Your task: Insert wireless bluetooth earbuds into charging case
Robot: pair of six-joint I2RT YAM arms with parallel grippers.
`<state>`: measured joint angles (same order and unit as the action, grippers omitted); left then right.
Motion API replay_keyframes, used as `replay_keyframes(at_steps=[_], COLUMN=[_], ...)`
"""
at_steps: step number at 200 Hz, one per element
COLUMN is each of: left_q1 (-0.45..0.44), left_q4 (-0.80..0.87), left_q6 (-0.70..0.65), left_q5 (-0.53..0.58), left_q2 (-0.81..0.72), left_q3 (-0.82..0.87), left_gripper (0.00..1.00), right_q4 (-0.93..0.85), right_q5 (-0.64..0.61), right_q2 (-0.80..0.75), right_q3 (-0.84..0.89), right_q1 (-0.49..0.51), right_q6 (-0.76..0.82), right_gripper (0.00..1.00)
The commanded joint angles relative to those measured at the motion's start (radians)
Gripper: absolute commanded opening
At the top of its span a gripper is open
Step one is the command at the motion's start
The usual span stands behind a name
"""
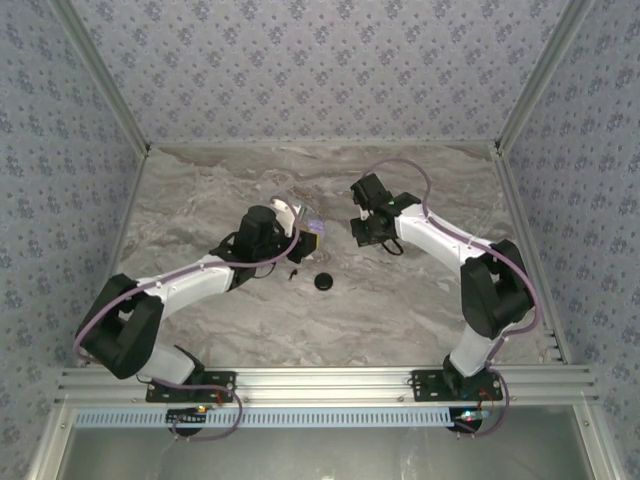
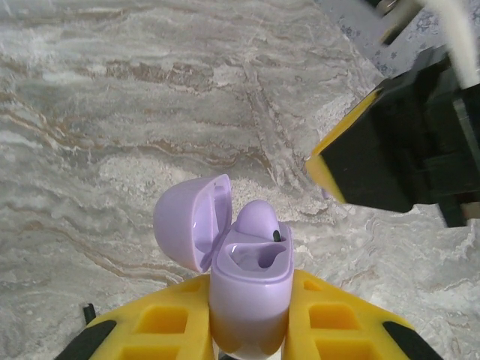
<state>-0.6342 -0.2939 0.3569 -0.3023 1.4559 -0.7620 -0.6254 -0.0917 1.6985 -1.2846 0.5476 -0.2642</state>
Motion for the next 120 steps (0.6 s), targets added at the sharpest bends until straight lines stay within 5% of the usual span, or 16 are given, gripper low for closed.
replay_keyframes(at_steps=[1, 120], left_q1=[-0.005, -0.023], left_q4=[-0.054, -0.240], left_q6=[0.038, 0.095], left_q5=[-0.035, -0.177], left_q2=[0.033, 0.144], left_q3=[-0.017, -0.025], left_gripper=[0.21, 0.20], right_q4=[0.040, 0.105], right_q5=[0.001, 0.059], right_q2=[-0.052, -0.138], right_q3=[0.007, -0.055], right_q1=[0.007, 0.042], right_q6=[0.030, 0.044], right_gripper=[0.17, 0.18])
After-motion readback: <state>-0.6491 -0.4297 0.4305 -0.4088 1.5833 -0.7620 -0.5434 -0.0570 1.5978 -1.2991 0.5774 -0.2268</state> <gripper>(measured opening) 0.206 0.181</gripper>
